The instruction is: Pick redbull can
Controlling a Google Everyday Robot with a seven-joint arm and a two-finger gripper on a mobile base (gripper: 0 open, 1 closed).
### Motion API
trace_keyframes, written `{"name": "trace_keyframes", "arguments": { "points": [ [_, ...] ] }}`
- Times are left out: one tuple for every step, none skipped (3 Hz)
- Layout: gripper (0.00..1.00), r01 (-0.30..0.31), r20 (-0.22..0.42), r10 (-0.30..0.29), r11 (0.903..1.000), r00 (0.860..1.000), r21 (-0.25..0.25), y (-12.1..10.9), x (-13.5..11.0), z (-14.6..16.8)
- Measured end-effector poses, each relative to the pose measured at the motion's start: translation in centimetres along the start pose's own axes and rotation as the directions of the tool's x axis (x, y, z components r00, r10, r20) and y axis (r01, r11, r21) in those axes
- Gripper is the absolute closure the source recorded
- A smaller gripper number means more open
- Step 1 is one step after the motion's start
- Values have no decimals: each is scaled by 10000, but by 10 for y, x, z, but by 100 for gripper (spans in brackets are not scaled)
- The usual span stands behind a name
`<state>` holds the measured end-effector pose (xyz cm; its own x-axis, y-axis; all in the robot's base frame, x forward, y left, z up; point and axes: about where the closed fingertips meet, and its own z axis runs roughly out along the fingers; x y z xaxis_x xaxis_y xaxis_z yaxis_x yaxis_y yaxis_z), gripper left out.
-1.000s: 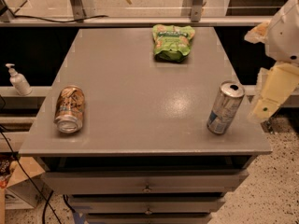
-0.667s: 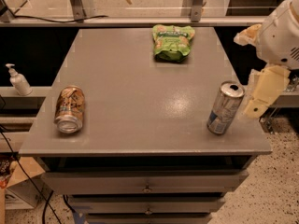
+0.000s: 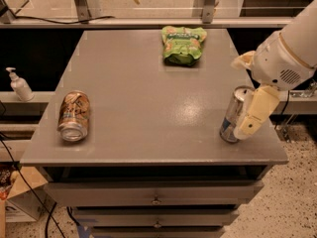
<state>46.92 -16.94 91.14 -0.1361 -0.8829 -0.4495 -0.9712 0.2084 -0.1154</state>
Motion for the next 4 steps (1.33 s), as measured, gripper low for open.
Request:
{"name": "trace_keyframes", "arguments": {
  "points": [
    [0, -492, -53, 492, 9988, 9988, -78, -5, 14, 10],
    [18, -687, -90, 689, 9976, 9976, 128, -4, 16, 9],
    [42, -546, -91, 549, 9980, 9984, 332, -5, 7, 1],
    [65, -266, -28, 267, 9986, 9996, 451, -7, -4, -6]
  ]
}}
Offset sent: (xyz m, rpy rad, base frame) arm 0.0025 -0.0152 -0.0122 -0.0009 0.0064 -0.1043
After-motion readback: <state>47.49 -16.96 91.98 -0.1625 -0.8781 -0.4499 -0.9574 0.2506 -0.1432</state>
